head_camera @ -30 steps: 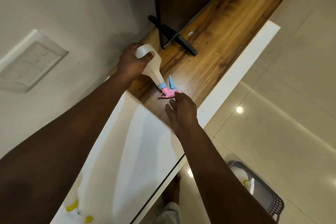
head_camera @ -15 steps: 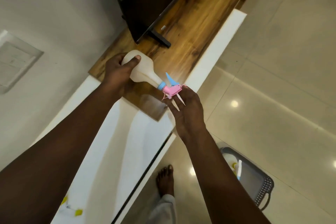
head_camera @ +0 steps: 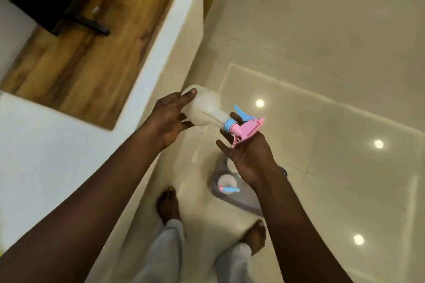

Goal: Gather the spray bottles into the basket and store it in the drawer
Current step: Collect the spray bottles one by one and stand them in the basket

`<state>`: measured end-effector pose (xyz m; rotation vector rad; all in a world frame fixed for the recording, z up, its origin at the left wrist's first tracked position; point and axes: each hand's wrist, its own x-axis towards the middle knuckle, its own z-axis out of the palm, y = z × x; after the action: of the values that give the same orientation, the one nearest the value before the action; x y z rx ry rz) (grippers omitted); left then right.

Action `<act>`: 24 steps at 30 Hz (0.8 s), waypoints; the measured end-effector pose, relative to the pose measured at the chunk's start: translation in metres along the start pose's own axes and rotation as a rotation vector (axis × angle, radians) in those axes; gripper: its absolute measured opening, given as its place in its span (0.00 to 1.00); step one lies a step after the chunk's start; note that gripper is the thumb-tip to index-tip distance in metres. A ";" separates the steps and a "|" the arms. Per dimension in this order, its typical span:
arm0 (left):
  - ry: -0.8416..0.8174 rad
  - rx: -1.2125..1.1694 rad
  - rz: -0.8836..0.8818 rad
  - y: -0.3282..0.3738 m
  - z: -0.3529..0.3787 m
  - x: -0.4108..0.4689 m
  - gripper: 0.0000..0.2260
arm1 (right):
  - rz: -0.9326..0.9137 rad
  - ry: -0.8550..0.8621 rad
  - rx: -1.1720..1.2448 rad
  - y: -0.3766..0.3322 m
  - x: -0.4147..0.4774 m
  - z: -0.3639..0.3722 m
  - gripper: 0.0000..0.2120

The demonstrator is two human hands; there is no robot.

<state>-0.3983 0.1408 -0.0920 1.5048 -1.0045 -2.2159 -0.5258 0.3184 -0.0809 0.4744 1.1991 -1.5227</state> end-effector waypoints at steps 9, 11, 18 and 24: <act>-0.071 0.012 -0.225 -0.155 0.130 -0.013 0.21 | 0.173 0.068 0.180 -0.026 -0.016 -0.171 0.22; -0.066 -0.008 -0.271 -0.194 0.150 -0.013 0.22 | 0.167 0.090 0.169 -0.027 -0.016 -0.200 0.22; 0.072 -0.120 -0.397 -0.309 0.190 0.004 0.18 | 0.209 0.262 0.127 0.001 0.023 -0.286 0.16; 0.169 -0.286 -0.472 -0.385 0.197 0.018 0.21 | 0.280 0.362 -0.078 0.029 0.078 -0.316 0.16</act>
<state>-0.5254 0.4834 -0.3233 1.8917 -0.2797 -2.3438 -0.6181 0.5563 -0.2853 0.8547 1.3960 -1.1760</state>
